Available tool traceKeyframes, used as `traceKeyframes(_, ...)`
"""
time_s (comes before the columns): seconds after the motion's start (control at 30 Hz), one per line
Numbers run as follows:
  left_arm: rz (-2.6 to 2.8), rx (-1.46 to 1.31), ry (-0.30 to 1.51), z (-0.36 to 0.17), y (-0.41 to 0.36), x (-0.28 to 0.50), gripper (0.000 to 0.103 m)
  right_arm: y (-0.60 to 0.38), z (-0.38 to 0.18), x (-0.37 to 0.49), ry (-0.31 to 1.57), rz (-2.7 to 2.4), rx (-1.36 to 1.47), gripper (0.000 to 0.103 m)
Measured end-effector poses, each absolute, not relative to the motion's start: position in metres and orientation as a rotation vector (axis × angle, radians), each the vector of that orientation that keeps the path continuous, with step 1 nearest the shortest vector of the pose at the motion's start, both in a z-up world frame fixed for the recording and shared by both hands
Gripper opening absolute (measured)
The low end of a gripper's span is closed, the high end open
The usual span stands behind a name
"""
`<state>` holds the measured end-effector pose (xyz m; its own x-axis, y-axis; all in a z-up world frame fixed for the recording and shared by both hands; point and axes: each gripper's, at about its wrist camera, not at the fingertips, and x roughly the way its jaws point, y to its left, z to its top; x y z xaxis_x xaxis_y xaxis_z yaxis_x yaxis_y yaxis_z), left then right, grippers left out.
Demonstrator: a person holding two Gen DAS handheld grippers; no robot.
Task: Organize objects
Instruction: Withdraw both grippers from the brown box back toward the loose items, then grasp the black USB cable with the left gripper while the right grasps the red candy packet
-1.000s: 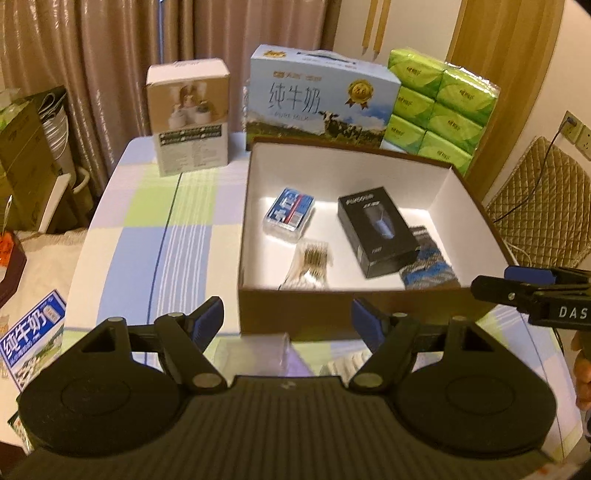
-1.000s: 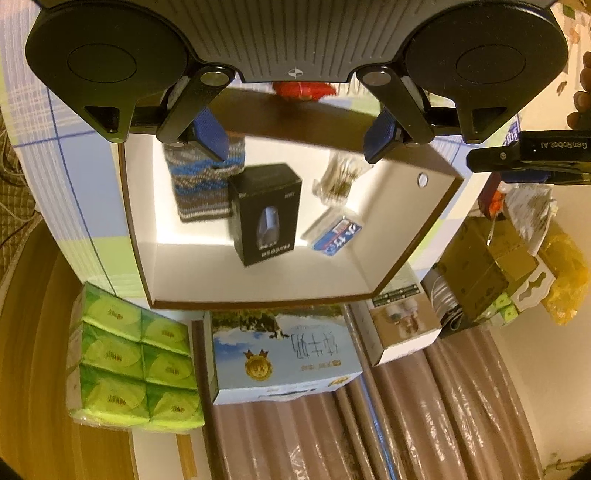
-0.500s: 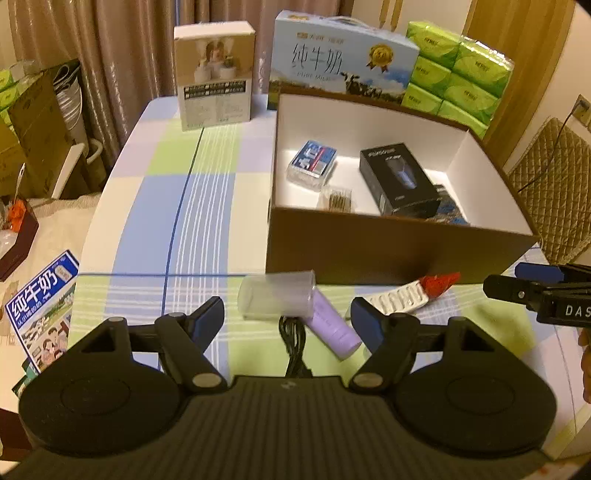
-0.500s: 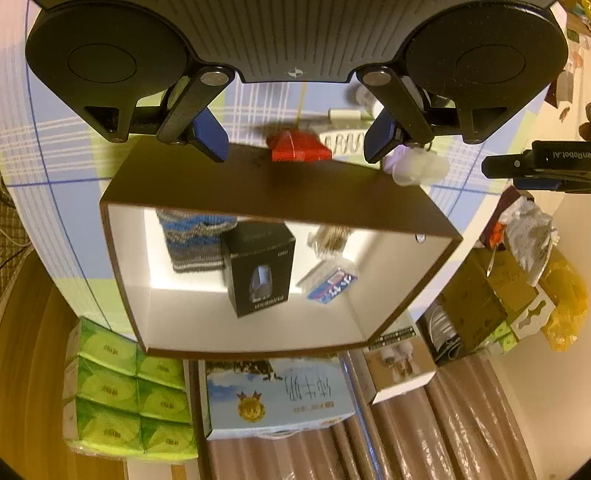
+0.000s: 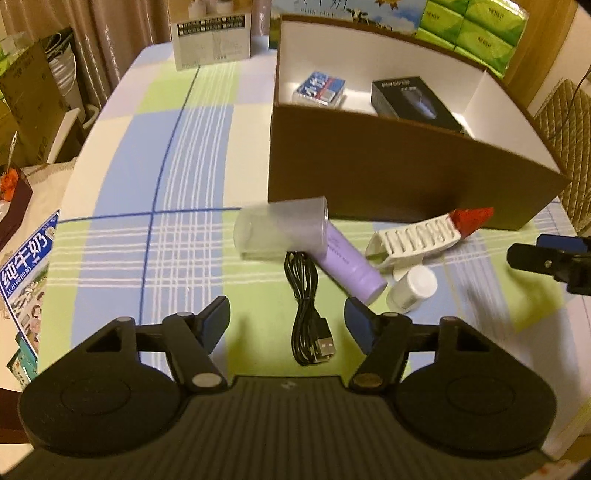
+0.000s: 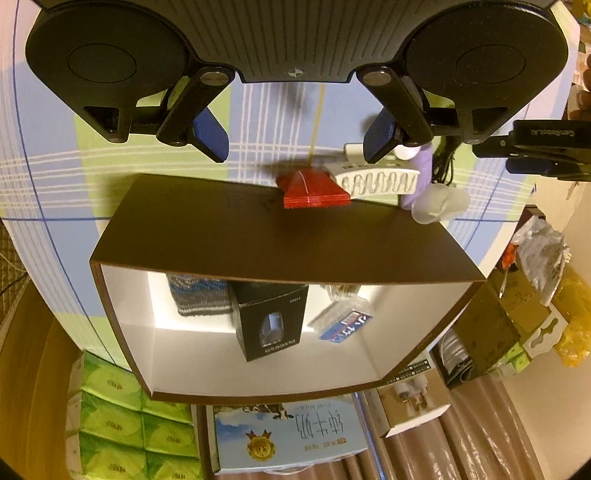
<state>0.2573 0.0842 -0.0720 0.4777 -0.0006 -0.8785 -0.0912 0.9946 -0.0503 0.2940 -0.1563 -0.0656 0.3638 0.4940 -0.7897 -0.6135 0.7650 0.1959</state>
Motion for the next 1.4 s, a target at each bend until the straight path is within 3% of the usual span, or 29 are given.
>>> traceKeyframes(0.33,0.046,-0.080,1.084,-0.097,0.078,0.278,0.047,-0.146,-0.075,0.297,0.920,0.742,-0.149,0.077)
traceKeyframes(0.7,0.061,-0.063,1.070,-0.113,0.078,0.285,0.020,-0.122,-0.088,0.305,0.885,0.759,-0.183,0.060)
traceKeyframes(0.8,0.061,-0.073,1.069,-0.113,0.081,0.285,0.018,-0.118,-0.092,0.308,0.886,0.745,-0.187,0.052)
traceKeyframes(0.97,0.058,-0.069,1.069,-0.113,0.082,0.280,0.018,-0.124,-0.096,0.311,0.901,0.730,-0.182,0.017)
traceKeyframes(1.03,0.053,-0.067,1.071,-0.112,0.082,0.278,0.018,-0.131,-0.097,0.311,0.908,0.729,-0.183,0.008)
traceKeyframes(1.13,0.048,-0.062,1.076,-0.111,0.082,0.272,0.017,-0.144,-0.098,0.308,0.913,0.718,-0.185,0.004)
traceKeyframes(1.23,0.047,-0.059,1.083,-0.110,0.082,0.267,0.017,-0.156,-0.095,0.307,0.943,0.739,-0.138,0.005)
traceKeyframes(1.27,0.050,-0.061,1.085,-0.110,0.082,0.265,0.017,-0.157,-0.092,0.307,0.954,0.733,-0.120,0.011)
traceKeyframes(1.3,0.054,-0.062,1.085,-0.109,0.083,0.263,0.017,-0.158,-0.090,0.307,0.960,0.728,-0.105,0.020)
traceKeyframes(1.33,0.057,-0.063,1.085,-0.109,0.083,0.261,0.017,-0.158,-0.087,0.306,0.948,0.730,-0.088,0.045)
traceKeyframes(1.37,0.061,-0.065,1.086,-0.109,0.084,0.260,0.017,-0.157,-0.083,0.304,0.923,0.727,-0.078,0.065)
traceKeyframes(1.4,0.065,-0.067,1.087,-0.109,0.085,0.259,0.017,-0.155,-0.081,0.302,0.897,0.727,-0.077,0.066)
